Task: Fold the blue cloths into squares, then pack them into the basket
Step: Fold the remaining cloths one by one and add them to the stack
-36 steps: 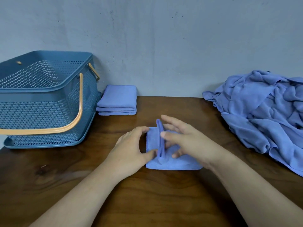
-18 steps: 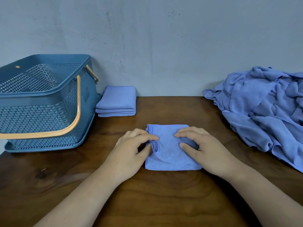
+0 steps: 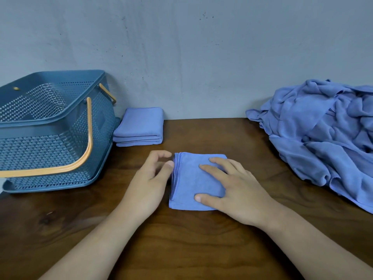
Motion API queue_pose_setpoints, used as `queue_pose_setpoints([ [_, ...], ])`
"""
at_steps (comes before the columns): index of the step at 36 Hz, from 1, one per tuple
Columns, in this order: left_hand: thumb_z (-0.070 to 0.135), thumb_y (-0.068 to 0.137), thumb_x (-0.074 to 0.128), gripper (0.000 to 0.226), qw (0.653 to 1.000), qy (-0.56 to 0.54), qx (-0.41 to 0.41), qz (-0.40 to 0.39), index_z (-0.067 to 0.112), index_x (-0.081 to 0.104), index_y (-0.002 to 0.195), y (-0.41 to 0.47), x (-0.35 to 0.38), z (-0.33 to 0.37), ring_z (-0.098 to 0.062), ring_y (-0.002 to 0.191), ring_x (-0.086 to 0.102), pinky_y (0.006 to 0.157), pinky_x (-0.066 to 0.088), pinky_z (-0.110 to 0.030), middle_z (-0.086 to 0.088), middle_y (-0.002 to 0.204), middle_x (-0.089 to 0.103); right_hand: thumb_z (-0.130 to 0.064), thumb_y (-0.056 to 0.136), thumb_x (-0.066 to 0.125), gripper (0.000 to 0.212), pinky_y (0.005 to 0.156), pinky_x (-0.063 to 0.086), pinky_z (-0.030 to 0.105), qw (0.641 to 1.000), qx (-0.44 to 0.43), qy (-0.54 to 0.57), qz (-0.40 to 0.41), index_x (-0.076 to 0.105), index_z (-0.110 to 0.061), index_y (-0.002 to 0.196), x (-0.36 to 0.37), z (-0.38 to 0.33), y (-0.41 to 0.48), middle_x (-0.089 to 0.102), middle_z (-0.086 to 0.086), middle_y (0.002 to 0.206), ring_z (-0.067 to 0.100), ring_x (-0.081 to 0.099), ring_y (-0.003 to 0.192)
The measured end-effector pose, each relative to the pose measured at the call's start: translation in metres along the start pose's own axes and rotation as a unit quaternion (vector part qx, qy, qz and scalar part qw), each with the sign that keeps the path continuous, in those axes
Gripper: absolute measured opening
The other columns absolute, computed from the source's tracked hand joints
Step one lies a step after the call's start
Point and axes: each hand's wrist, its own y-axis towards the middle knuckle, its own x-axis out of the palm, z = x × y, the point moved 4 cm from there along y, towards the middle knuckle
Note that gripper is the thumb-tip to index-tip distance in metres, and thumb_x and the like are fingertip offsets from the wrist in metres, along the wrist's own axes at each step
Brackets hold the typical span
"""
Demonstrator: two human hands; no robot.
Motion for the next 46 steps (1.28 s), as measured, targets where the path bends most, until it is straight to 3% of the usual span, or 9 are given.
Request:
queue_pose_setpoints([
  [4,0.052,0.095,0.071,0.032,0.998,0.051,-0.028,-0.009,0.047,0.056,0.122,0.011,0.006,-0.002,0.0,0.094,0.068,0.083,0.049,-0.027,0.019,0.099,0.071,-0.098,0.081,0.035,0.09,0.128,0.007,0.037,0.999,0.007,-0.008,-0.032,0.012,-0.061,0.16,0.004,-0.002,0.001,-0.009,-0.033,0.169,-0.002,-0.021,0.156],
  [8,0.072,0.081,0.071,0.037,0.992,0.117,-0.039,-0.002,0.048,0.061,0.106,0.032,0.011,0.004,-0.004,0.082,0.068,0.083,0.057,-0.041,0.019,0.083,0.068,-0.097,0.082,0.033,0.09,0.129,0.004,0.038,0.999,0.013,-0.013,-0.044,0.009,-0.061,0.16,0.0,-0.002,0.001,-0.016,-0.032,0.169,-0.001,-0.027,0.154],
  [12,0.06,0.088,0.07,0.021,0.989,0.144,-0.031,0.008,0.043,0.06,0.092,0.044,0.016,0.007,-0.008,0.063,0.056,0.083,0.057,-0.051,0.021,0.061,0.055,-0.096,0.083,0.034,0.089,0.129,0.004,0.038,0.999,0.008,-0.009,-0.047,0.01,-0.06,0.161,0.0,-0.004,0.001,-0.015,-0.032,0.17,-0.001,-0.027,0.155],
  [15,0.049,0.097,0.064,0.014,0.989,0.146,-0.011,0.024,0.038,0.056,0.094,0.042,0.02,0.007,-0.012,0.067,0.058,0.09,0.054,-0.059,0.017,0.065,0.06,-0.096,0.083,0.035,0.089,0.129,0.005,0.038,0.999,0.001,-0.006,-0.036,0.012,-0.059,0.161,-0.002,-0.004,0.001,-0.013,-0.032,0.17,-0.001,-0.026,0.155],
  [27,0.039,0.105,0.056,0.01,0.963,0.252,0.071,0.064,0.034,0.05,0.098,0.031,0.028,0.018,-0.009,0.066,0.057,0.06,0.044,-0.033,0.008,0.07,0.056,-0.084,0.091,0.043,0.073,0.126,0.017,0.032,0.996,-0.042,0.05,0.067,0.04,-0.049,0.155,-0.005,0.002,0.0,0.022,-0.03,0.167,-0.009,-0.002,0.156],
  [32,0.037,0.106,0.054,0.011,0.964,0.249,0.058,0.069,0.032,0.05,0.098,0.031,0.028,0.016,-0.01,0.064,0.06,0.059,0.045,-0.032,0.008,0.066,0.061,-0.029,0.11,0.049,0.031,0.117,0.038,0.024,0.963,-0.015,0.23,0.141,0.066,-0.032,0.135,-0.008,0.012,0.003,0.056,-0.024,0.142,-0.005,0.044,0.139],
  [38,0.039,0.106,0.055,0.011,0.978,0.199,0.015,0.065,0.033,0.053,0.096,0.035,0.022,0.007,-0.008,0.081,0.065,0.074,0.052,-0.037,0.009,0.083,0.071,-0.031,0.103,0.062,0.037,0.107,0.017,-0.002,0.985,-0.02,0.145,0.096,0.063,-0.035,0.14,0.002,0.015,0.006,0.05,-0.028,0.148,-0.03,0.023,0.132],
  [42,0.035,0.105,0.059,0.012,0.984,0.168,0.005,0.063,0.033,0.058,0.093,0.042,0.013,0.001,-0.007,0.083,0.064,0.071,0.05,-0.035,0.013,0.083,0.07,-0.047,0.1,0.064,0.041,0.118,0.025,0.017,0.99,-0.026,0.108,0.09,0.061,-0.044,0.141,0.001,0.01,0.007,0.045,-0.031,0.151,-0.016,0.025,0.142],
  [46,0.029,0.102,0.066,0.009,0.988,0.134,0.014,0.08,0.034,0.063,0.096,0.043,0.014,0.0,-0.003,0.091,0.065,0.07,0.043,-0.013,0.015,0.094,0.071,-0.058,0.098,0.06,0.047,0.123,0.029,0.035,0.995,-0.01,0.074,0.067,0.056,-0.051,0.145,0.001,0.006,0.009,0.038,-0.033,0.156,-0.007,0.022,0.148],
])
